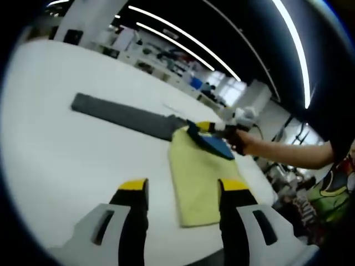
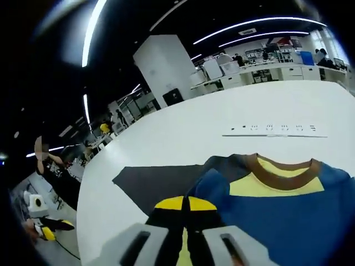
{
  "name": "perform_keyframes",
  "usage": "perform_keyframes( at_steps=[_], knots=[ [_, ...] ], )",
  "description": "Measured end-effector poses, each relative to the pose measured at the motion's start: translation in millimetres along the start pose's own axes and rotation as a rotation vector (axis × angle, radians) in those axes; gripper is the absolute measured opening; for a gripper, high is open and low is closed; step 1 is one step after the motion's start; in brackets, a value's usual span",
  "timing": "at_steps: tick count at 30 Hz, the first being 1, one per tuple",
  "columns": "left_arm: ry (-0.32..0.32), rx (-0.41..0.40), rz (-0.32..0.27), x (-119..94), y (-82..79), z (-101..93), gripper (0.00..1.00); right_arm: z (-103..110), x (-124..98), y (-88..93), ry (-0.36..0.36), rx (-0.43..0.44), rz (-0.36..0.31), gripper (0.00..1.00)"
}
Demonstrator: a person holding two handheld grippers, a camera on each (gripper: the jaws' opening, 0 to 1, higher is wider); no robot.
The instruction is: Fold the garment on the visible template until the final outline fits inside the template.
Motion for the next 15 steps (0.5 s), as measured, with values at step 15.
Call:
perform_keyframes(
  at_steps=[15],
  knots=[
    [-0.017,-0.013,0.002,-3.2,1.2,1.3,0.47,9.4,14.9,30.1,-0.04,-0.032,0.085,0.0]
  ],
)
Point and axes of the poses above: the point that each gripper's makers call its tool centre point, and the gripper's own axes: x roughly forward along the fingers, z roughly to its left, y roughly out of its underside, the point moved 10 cm from there along -x, roughly backward along the fingers, and after that the axes turned 11 degrees about y, right-handed, at the moved point
